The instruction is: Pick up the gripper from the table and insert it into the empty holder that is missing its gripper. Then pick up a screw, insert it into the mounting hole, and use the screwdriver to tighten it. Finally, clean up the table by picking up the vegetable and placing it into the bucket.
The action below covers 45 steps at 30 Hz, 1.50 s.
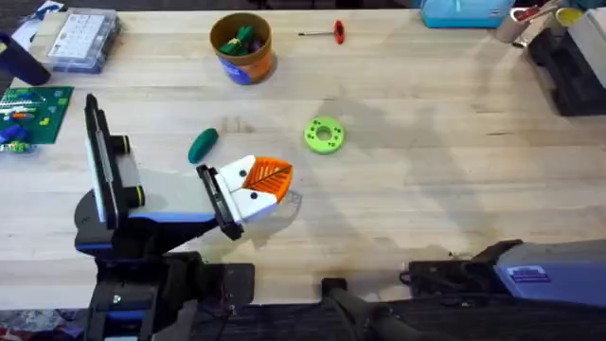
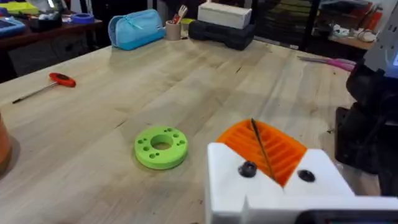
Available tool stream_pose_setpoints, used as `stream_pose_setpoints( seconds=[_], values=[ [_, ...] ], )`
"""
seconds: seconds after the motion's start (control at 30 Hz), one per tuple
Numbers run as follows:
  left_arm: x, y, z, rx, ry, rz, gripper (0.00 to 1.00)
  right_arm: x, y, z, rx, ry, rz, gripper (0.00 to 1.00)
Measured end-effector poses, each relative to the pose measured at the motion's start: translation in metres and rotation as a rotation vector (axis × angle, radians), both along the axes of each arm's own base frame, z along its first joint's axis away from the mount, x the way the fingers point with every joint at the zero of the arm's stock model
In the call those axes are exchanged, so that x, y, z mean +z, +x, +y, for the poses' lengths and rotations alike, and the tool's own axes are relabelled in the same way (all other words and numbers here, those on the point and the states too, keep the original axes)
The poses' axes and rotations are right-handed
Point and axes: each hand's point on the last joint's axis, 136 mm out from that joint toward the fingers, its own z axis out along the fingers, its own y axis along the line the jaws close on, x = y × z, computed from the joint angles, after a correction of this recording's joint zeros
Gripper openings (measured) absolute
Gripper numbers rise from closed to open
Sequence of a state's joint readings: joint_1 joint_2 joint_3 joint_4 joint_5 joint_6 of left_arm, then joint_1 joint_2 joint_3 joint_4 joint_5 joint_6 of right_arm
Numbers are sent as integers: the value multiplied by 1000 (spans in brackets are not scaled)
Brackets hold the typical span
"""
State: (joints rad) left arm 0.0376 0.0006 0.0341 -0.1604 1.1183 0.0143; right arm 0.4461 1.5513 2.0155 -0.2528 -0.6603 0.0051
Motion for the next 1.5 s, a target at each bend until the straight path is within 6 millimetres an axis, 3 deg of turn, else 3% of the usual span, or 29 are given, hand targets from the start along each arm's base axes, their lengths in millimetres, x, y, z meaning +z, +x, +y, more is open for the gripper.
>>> stream_pose_setpoints(
  seconds=[0.3, 0.77, 1.13, 1.5],
  values=[
    [0, 0, 0, 0, 0, 0, 14, -11, -30, 41, 167, -18, 15, 53],
    [0, 0, 0, 0, 0, 0, 14, -16, -47, 56, 239, -30, 14, 53],
    [0, 0, 0, 0, 0, 0, 14, -65, -42, 65, 251, -36, 18, 53],
    [0, 0, 0, 0, 0, 0, 14, -75, -78, 63, 369, 12, -95, 53]
  ],
)
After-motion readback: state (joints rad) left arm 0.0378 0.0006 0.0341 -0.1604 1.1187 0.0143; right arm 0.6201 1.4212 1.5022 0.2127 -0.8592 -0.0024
